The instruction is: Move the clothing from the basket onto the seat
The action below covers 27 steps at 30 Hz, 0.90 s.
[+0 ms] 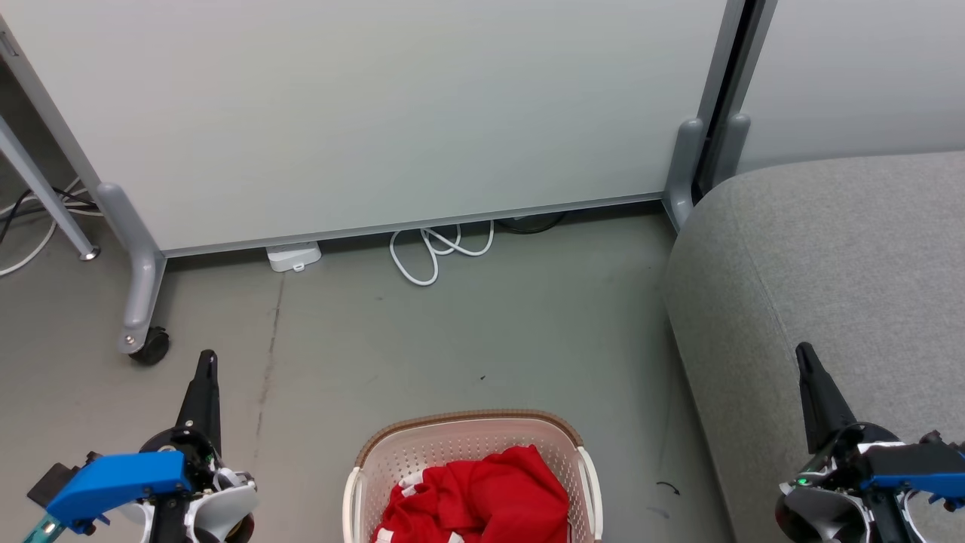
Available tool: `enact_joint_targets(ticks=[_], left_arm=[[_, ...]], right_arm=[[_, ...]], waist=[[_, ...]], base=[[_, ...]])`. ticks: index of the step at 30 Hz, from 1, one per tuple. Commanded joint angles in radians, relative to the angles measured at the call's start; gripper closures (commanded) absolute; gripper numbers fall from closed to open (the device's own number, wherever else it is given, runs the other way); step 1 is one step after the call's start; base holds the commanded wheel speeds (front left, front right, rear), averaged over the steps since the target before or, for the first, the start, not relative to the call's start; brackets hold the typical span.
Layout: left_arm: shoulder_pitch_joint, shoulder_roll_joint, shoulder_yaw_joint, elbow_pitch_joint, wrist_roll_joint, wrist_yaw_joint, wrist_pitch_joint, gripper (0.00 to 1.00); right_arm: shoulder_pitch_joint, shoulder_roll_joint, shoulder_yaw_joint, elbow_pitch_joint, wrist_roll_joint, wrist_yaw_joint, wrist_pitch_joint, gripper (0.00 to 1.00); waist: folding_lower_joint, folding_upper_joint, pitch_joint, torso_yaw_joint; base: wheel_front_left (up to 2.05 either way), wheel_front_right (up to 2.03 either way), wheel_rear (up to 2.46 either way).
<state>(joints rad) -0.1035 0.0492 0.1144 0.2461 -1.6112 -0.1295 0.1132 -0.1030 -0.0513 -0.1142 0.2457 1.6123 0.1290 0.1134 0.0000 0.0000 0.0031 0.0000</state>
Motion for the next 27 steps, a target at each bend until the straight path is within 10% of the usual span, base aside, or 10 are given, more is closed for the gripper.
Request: enact_joint_targets(ticks=[1,2,27], left_arm=[[-0.010,0.002,0.001,-0.004,-0.003,-0.003,0.003,1.00],[0.000,0.000,0.000,0.000,0.000,0.000,0.000,0.00],[0.007,-0.005,-0.039,-0.007,0.270,0.002,-0.100,0.00]], right_arm=[[-0.011,0.002,0.000,-0.003,0.001,0.003,0.003,1.00],[0.000,0.000,0.000,0.000,0.000,0.000,0.000,0.00],[0.002,0.004,0.057,-0.004,-0.267,0.000,-0.100,0.00]], waist=[[0.0000,0.0000,0.000,0.000],[0.0000,0.0000,0.000,0.000],[0.0000,0.0000,0.007,0.001]], base=[[0.00,0.00,0.00],[0.00,0.00,0.00],[0.00,0.00,0.00]])
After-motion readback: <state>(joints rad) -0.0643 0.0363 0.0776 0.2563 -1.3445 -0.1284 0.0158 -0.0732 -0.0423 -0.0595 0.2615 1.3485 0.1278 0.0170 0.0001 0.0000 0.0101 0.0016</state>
